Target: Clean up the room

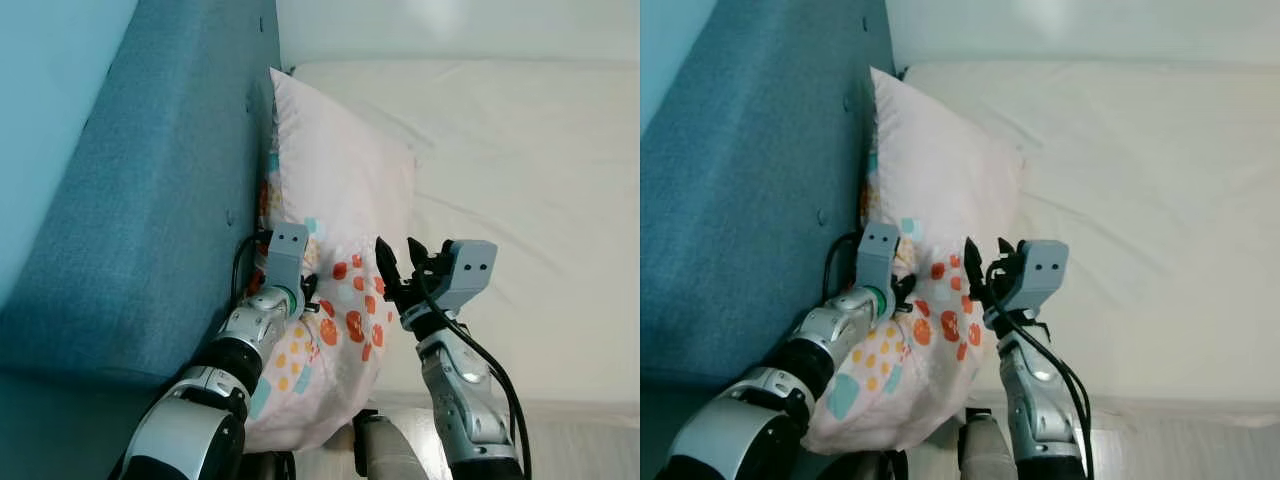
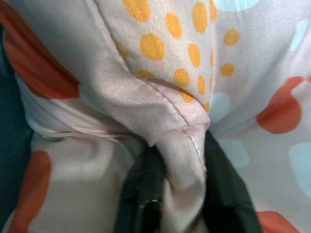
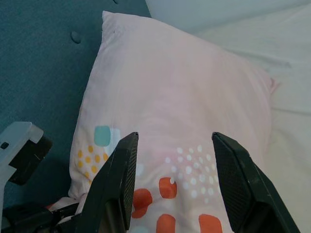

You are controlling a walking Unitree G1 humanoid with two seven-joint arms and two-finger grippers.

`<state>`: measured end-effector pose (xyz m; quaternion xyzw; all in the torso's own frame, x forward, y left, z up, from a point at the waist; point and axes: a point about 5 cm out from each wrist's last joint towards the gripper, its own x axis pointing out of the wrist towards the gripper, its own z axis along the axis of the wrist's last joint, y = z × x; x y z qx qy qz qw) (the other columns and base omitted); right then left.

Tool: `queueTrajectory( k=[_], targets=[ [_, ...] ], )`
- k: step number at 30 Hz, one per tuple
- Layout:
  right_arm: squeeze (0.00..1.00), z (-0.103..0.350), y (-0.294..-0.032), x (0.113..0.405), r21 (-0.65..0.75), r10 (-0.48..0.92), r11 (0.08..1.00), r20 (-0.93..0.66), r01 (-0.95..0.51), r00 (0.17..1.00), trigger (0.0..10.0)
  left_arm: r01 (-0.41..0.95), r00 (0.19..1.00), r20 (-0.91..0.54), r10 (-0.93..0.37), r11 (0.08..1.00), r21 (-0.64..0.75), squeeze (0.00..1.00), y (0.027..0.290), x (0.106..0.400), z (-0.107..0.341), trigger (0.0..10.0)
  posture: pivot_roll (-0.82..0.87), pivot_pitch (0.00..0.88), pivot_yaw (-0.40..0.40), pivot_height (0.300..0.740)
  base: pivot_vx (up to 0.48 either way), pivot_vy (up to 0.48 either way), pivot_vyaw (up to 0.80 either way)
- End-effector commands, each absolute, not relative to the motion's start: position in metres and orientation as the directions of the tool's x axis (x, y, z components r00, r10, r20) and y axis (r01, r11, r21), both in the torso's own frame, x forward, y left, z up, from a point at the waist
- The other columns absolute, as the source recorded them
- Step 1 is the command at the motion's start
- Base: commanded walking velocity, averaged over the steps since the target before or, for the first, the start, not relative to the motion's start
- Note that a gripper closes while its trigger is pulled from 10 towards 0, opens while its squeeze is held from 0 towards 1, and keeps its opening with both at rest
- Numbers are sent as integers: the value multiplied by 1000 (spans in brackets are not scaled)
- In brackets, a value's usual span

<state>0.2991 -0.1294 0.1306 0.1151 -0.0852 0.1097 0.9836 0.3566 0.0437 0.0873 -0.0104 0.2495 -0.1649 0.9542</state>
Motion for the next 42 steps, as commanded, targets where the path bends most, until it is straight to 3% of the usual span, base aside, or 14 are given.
queueTrajectory(
  k=[1, 15, 19, 23, 24, 28, 30, 35, 42],
  targets=[
    [0, 126, -130, 297, 218, 191, 950, 168, -225, 967, 10000, 351, 786, -504, -359, 929, -114, 0, 32, 346, 77, 0, -190, 263, 140, 740, 0, 0, 0],
    [0, 132, -144, 305, 196, 159, 961, 187, -195, 969, 10000, 436, 800, -388, -458, 888, -148, 0, 58, 341, 114, 0, -175, 213, 134, 740, 0, 0, 0],
    [0, 135, -149, 308, 188, 140, 966, 197, -177, 970, 10000, 475, 822, -235, -519, 852, -219, 0, 45, 338, 164, 0, -175, 196, 127, 740, 0, 0, 0],
    [0, 135, -152, 309, 181, 133, 969, 196, -169, 972, 10000, 411, 880, -119, -461, 862, -296, 0, 38, 355, 210, 0, -185, 185, 121, 740, 0, 0, 0],
    [0, 135, -152, 309, 178, 134, 969, 196, -169, 971, 10000, 384, 899, -93, -428, 872, -302, 0, 39, 362, 223, 10000, -186, 183, 121, 740, 0, 0, 0],
    [0, 135, -152, 309, 173, 136, 970, 196, -170, 971, 10000, 270, 945, -96, -313, 911, -312, 0, 46, 381, 245, 10000, -187, 181, 120, 740, 0, 0, 0],
    [0, 135, -152, 309, 173, 136, 970, 196, -170, 971, 10000, 270, 945, -96, -313, 911, -312, 0, 46, 381, 245, 10000, -187, 181, 120, 740, 0, 0, 0],
    [0, 135, -152, 310, 170, 136, 971, 197, -171, 971, 10000, 115, 968, -165, -190, 917, -381, 0, 55, 389, 250, 10000, -192, 180, 123, 740, 0, 0, 0],
    [0, 134, -150, 310, 171, 138, 970, 196, -173, 971, 10000, 120, 973, -113, -201, 859, -497, 0, 49, 388, 275, 10000, -189, 182, 126, 740, 0, 0, 0]
  ],
)
